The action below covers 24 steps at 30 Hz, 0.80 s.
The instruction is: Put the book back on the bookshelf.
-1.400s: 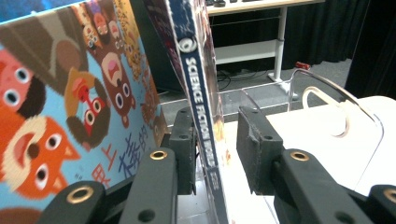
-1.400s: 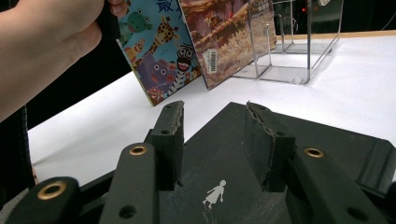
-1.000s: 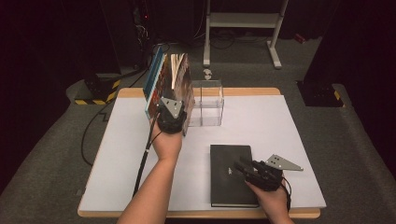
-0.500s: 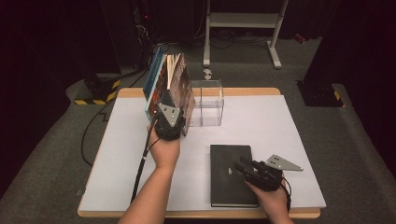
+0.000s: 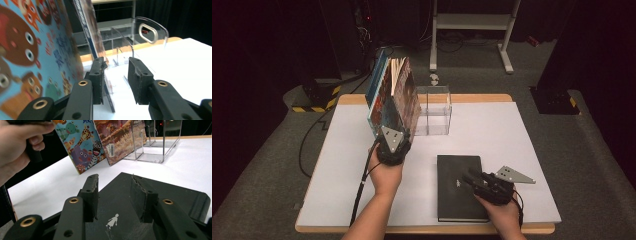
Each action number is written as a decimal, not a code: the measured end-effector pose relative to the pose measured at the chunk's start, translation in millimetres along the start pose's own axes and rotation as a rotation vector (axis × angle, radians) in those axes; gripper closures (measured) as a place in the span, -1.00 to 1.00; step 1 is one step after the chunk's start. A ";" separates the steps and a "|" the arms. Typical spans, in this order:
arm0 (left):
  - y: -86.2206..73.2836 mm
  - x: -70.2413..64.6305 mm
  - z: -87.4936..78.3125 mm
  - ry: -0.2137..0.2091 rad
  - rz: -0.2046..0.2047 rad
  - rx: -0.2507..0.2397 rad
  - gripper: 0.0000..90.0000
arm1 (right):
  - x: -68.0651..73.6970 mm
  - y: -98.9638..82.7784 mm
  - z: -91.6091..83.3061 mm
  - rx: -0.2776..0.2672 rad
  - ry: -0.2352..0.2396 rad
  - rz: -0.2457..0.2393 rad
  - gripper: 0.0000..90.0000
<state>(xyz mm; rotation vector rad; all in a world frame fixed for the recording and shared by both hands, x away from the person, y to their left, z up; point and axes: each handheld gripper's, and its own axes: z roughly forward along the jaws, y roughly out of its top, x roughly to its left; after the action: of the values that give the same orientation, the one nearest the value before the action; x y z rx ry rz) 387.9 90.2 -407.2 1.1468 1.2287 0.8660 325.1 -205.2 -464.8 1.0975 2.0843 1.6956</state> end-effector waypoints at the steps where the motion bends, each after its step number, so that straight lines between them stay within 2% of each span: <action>1: -1.8 0.5 -2.3 -0.007 0.001 0.010 0.46 | 0.0 0.0 0.0 0.000 0.000 0.000 0.29; 10: -23.1 -0.2 -20.3 -0.115 -0.047 0.090 0.33 | -0.9 -0.4 -0.5 0.001 -0.008 -0.001 0.28; 13: -29.3 0.4 -23.2 -0.128 -0.046 0.103 0.30 | -1.3 -0.5 -0.4 0.003 -0.010 -0.001 0.28; 16: -39.4 1.2 -27.7 -0.173 -0.027 0.150 0.30 | -1.6 -0.6 -0.6 0.005 -0.015 -0.007 0.28; 21: -55.9 0.7 -34.8 -0.231 -0.031 0.189 0.13 | -2.8 -0.7 -0.8 0.006 -0.031 -0.017 0.28; 24: -63.9 -0.5 -40.8 -0.267 -0.015 0.216 0.11 | -4.2 -0.9 -1.3 0.009 -0.045 -0.025 0.28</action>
<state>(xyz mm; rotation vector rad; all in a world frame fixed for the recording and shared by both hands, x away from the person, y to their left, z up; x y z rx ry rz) 342.4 82.0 -467.3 1.3761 1.1257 0.5559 326.9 -209.0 -466.4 1.0974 2.0711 1.6371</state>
